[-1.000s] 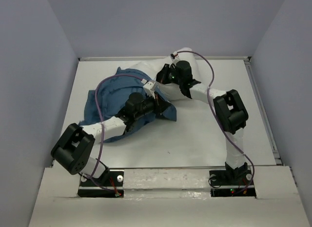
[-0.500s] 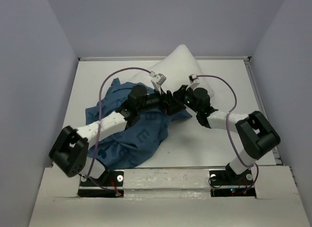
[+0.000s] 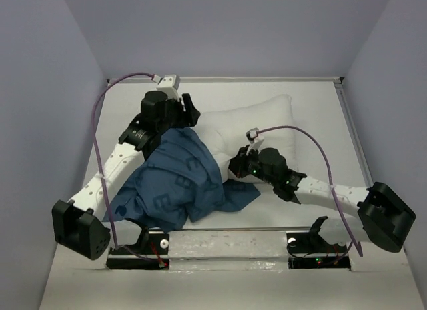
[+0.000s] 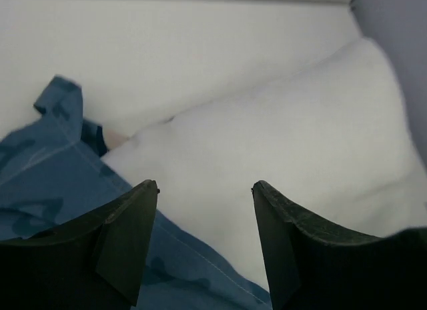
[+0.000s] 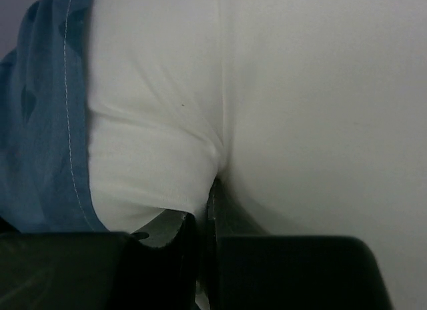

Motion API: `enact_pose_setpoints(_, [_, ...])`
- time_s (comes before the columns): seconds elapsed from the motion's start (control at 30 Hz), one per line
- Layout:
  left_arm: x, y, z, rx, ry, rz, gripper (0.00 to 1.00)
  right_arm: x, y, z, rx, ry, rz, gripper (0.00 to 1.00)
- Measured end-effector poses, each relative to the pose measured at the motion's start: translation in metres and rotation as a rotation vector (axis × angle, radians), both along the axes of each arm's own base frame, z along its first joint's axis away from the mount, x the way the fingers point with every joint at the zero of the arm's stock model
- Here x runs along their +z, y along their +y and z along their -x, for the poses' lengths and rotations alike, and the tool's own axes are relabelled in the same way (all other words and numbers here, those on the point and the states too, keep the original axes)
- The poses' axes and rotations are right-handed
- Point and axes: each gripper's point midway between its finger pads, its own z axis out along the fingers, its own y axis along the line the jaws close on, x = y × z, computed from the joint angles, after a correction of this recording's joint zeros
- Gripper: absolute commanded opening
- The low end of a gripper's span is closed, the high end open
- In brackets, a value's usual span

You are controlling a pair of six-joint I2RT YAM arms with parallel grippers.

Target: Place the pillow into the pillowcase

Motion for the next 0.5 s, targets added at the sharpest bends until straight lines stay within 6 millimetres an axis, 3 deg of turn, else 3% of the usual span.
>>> enact_pose_setpoints(0.07, [-0.040,0.001,0.001,-0.004,0.112,-0.086,0.71,-0.002,0.013,0.017,0.040,0.009,0.022,0.12])
enact_pose_setpoints(0.13, [-0.074,0.005,0.008,-0.007,0.212,-0.175,0.71,-0.001,0.023,0.031,0.068,0.015,0.040,0.33])
enact_pose_setpoints(0.17, [-0.087,0.010,0.015,-0.008,0.256,-0.227,0.71,0.000,0.028,0.037,0.084,0.017,0.056,0.54])
enact_pose_setpoints(0.2, [-0.093,0.012,0.019,-0.005,0.273,-0.254,0.71,0.001,0.029,0.039,0.091,0.017,0.066,0.61])
enact_pose_setpoints(0.27, [-0.099,0.022,0.025,0.012,0.293,-0.310,0.72,0.003,0.030,0.042,0.099,0.017,0.095,0.70])
enact_pose_setpoints(0.37, [-0.101,0.033,0.030,0.041,0.301,-0.359,0.71,0.019,0.030,0.039,0.112,-0.011,0.153,0.69])
enact_pose_setpoints(0.43, [-0.099,0.038,0.031,0.056,0.295,-0.373,0.66,0.036,0.031,0.037,0.135,-0.047,0.181,0.69])
enact_pose_setpoints(0.5, [-0.098,0.041,0.030,0.067,0.288,-0.383,0.55,0.054,0.031,0.037,0.153,-0.082,0.207,0.71])
